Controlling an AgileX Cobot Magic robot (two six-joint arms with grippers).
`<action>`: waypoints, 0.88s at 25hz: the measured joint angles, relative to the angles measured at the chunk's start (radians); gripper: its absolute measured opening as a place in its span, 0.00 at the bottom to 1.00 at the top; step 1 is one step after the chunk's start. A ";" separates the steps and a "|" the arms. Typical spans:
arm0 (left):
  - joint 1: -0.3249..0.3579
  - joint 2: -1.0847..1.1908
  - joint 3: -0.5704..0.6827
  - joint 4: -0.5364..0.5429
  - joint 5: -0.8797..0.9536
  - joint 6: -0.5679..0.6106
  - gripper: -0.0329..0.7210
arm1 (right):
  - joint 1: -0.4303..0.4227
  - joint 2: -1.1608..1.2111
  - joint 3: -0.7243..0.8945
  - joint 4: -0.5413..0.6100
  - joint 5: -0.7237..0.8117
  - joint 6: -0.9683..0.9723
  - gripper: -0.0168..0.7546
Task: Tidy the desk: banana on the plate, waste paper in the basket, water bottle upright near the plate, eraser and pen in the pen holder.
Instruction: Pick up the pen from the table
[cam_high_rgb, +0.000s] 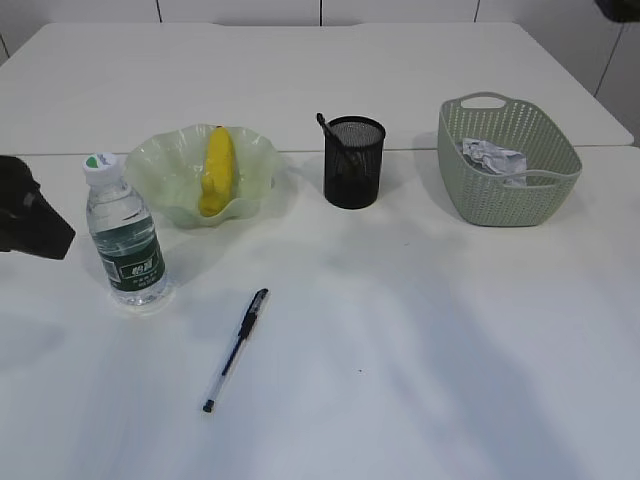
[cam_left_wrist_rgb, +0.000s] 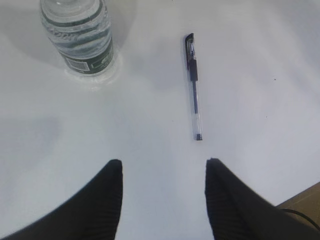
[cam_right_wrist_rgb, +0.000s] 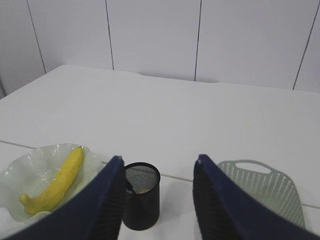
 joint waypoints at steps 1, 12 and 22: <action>0.000 0.000 0.000 -0.002 -0.005 0.000 0.55 | 0.000 -0.012 0.017 0.000 0.014 0.000 0.46; 0.000 0.000 0.000 -0.012 -0.042 0.004 0.55 | 0.000 -0.126 0.191 0.011 0.204 -0.042 0.39; 0.000 0.000 0.000 -0.016 -0.069 0.006 0.55 | 0.000 -0.148 0.209 0.409 0.548 -0.568 0.39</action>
